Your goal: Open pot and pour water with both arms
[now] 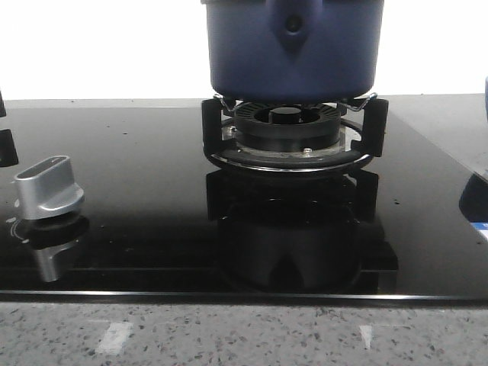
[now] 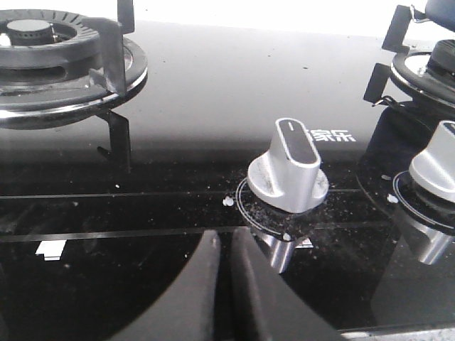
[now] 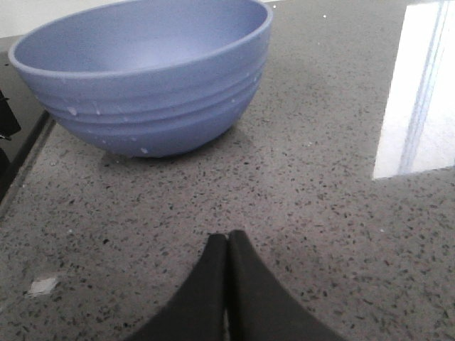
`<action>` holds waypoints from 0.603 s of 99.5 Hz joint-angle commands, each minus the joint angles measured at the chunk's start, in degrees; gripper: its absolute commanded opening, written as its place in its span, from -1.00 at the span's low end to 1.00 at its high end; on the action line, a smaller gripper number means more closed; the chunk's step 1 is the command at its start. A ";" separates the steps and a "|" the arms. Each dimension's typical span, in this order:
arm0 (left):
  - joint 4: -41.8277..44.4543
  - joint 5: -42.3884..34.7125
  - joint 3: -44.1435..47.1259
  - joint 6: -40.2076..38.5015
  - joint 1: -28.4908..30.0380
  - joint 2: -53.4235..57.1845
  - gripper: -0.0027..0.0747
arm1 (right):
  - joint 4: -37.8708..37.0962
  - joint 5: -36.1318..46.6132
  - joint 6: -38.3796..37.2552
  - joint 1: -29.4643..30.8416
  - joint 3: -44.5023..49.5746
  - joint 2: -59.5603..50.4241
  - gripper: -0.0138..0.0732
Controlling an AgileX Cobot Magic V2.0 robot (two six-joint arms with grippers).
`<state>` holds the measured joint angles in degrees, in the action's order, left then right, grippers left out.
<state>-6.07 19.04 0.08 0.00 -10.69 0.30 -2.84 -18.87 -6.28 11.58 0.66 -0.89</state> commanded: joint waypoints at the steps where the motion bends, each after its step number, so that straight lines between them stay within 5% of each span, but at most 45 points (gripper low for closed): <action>1: -0.72 -2.23 1.76 -0.37 0.05 1.38 -0.98 | -0.58 0.88 -0.01 0.22 1.50 -0.76 -0.84; 60: -0.72 -2.23 1.76 -0.37 0.05 1.38 -0.98 | -0.58 1.53 -0.01 0.13 1.50 -0.76 -0.84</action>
<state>-6.07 19.04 0.08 0.00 -10.69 0.30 -2.84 -18.87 -6.40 11.58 0.66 -0.89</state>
